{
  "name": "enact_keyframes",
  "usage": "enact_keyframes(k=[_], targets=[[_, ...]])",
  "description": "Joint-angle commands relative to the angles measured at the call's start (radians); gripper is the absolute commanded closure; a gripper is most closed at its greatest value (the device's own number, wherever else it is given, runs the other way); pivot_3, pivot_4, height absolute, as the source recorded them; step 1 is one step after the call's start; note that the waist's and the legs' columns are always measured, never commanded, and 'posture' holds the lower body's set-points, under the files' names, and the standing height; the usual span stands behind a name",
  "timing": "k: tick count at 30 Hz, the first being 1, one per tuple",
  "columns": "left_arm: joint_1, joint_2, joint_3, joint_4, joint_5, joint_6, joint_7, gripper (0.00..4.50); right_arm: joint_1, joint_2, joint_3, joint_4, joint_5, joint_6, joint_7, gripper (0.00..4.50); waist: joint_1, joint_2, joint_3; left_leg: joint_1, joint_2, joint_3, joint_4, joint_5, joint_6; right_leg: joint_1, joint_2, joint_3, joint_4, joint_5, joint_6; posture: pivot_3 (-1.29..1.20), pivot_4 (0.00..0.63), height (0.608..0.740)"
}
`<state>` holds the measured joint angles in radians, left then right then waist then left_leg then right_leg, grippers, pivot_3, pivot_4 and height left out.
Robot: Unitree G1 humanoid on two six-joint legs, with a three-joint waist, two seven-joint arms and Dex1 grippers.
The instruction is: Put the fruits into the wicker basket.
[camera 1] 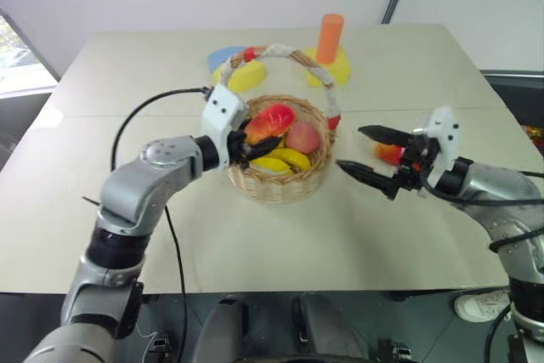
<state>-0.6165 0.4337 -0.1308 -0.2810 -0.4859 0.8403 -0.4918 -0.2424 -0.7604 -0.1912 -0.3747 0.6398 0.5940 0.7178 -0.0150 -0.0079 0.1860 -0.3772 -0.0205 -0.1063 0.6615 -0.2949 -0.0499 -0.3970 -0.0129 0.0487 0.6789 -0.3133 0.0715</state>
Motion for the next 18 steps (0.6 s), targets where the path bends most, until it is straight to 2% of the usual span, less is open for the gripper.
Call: enact_keyframes(k=[1, 3, 6, 10, 14, 16, 18], targets=[[-0.036, -0.033, 0.002, 0.017, 0.046, -0.089, 0.001, 0.10, -0.006, 0.007, -0.002, 0.107, -0.155, -0.079, -0.096, 0.00, 0.003, 0.000, 0.000, -0.001, 0.000, 0.000, 0.000, 0.000, 0.000, 0.000, -0.001, 0.000, 0.000, 0.000, 0.000, 0.00, 0.150, 0.740], [-0.033, -0.050, 0.029, -0.007, 0.012, -0.107, -0.029, 0.04, -0.022, 0.017, 0.030, 0.199, -0.248, -0.110, -0.155, 0.00, 0.003, -0.001, 0.000, -0.001, -0.001, 0.000, 0.001, 0.000, 0.000, 0.000, -0.001, 0.000, 0.000, 0.000, 0.000, 0.00, 0.150, 0.740], [0.012, -0.023, 0.050, -0.085, -0.064, -0.111, -0.129, 0.04, -0.059, 0.045, 0.066, 0.329, -0.343, -0.156, -0.211, 0.00, -0.004, 0.000, 0.000, -0.001, -0.001, 0.001, 0.001, 0.000, -0.001, -0.001, -0.001, 0.000, 0.000, 0.000, 0.000, 0.00, 0.150, 0.740], [0.093, 0.063, 0.053, -0.174, -0.118, -0.095, -0.238, 0.04, -0.104, 0.079, 0.077, 0.461, -0.405, -0.206, -0.235, 0.00, -0.006, 0.001, 0.001, 0.001, 0.000, 0.002, 0.000, 0.001, -0.003, -0.001, 0.000, 0.002, 0.001, 0.000, 0.000, 0.00, 0.150, 0.740], [0.145, 0.103, 0.054, -0.209, -0.112, -0.105, -0.253, 0.04, -0.133, 0.107, 0.075, 0.537, -0.423, -0.244, -0.226, 0.00, -0.002, 0.001, 0.001, 0.001, 0.000, 0.002, 0.001, 0.000, 0.000, 0.000, 0.000, 0.002, 0.002, 0.000, 0.000, 0.00, 0.150, 0.740], [0.171, 0.112, 0.061, -0.232, -0.112, -0.107, -0.249, 0.00, -0.143, 0.122, 0.070, 0.557, -0.415, -0.252, -0.210, 0.54, -0.001, 0.001, 0.001, 0.001, -0.001, 0.002, 0.001, 0.000, 0.000, 0.001, -0.001, 0.002, 0.002, 0.000, 0.000, 0.00, 0.150, 0.740], [0.189, 0.113, 0.070, -0.253, -0.120, -0.102, -0.240, 0.00, -0.148, 0.132, 0.064, 0.561, -0.412, -0.267, -0.198, 1.37, -0.001, 0.001, 0.001, 0.001, -0.001, 0.002, 0.001, 0.000, 0.000, 0.001, -0.001, 0.002, 0.002, 0.000, 0.000, 0.00, 0.150, 0.740]])
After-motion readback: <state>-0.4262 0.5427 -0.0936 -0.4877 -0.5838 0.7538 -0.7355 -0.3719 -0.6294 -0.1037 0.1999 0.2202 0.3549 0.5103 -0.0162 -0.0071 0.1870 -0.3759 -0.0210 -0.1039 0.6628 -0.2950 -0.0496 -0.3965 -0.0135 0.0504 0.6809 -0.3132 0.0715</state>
